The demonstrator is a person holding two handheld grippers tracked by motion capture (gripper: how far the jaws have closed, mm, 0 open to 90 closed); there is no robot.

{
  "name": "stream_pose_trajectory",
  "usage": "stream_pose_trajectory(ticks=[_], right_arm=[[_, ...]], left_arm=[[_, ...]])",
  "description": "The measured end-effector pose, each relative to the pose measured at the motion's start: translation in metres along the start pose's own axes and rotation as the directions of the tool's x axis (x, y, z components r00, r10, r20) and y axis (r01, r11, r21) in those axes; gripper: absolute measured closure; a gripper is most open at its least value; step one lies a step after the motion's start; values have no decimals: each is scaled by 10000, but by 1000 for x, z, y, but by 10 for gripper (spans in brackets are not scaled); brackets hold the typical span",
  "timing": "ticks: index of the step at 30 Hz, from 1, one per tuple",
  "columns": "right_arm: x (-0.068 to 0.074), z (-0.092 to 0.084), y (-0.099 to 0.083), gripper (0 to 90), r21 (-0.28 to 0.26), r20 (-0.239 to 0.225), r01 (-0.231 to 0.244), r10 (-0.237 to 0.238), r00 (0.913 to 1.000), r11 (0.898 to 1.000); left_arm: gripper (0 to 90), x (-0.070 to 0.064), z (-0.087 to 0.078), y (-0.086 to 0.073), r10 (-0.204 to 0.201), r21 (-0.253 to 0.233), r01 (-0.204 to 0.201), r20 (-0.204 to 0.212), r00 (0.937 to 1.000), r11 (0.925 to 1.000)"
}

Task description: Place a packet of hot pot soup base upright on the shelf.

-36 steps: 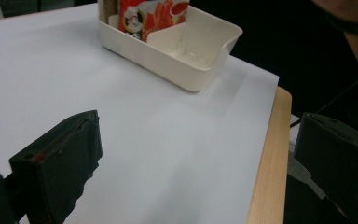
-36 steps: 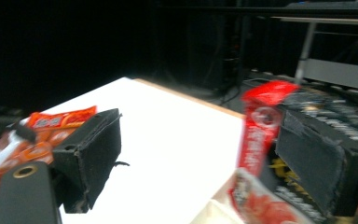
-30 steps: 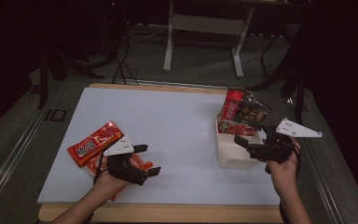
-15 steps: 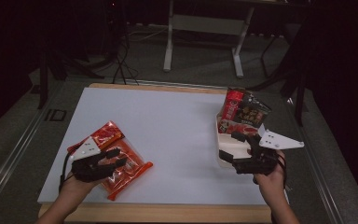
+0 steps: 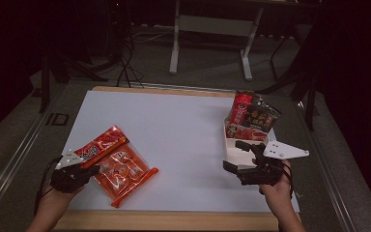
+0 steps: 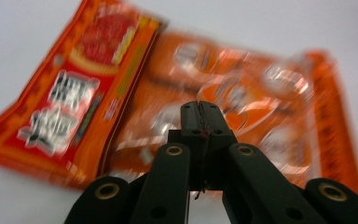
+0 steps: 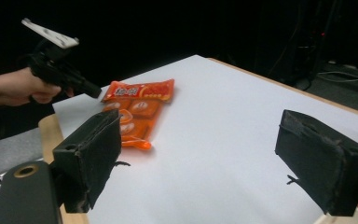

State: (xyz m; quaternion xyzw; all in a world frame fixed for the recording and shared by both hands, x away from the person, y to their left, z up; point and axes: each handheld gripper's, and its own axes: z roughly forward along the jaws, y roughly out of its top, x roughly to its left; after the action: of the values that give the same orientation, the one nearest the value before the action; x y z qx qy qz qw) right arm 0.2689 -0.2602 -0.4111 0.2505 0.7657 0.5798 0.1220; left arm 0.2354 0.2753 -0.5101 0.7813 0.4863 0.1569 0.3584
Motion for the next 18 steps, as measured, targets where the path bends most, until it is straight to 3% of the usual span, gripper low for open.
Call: stream_pose_trajectory(ticks=[2, 10, 13, 18], right_arm=[[0, 1, -1, 142, 49, -29, -20, 20, 10000, 10000], [1, 4, -5, 142, 193, -31, 59, -59, 10000, 9998], [2, 4, -5, 142, 185, -3, 119, -119, 9999, 9998], [1, 4, -6, 142, 274, 93, 204, -207, 9997, 9994]], left_arm=[[897, 3, 4, -5, -37, 393, 47, -260, 9997, 9992], [899, 12, 15, -15, -411, 1224, 475, -538, 9977, 9913], [899, 15, 18, -14, -621, 1204, 679, -512, 9968, 9904], [900, 15, 23, -11, -543, 1161, 606, -570, 9969, 9914]])
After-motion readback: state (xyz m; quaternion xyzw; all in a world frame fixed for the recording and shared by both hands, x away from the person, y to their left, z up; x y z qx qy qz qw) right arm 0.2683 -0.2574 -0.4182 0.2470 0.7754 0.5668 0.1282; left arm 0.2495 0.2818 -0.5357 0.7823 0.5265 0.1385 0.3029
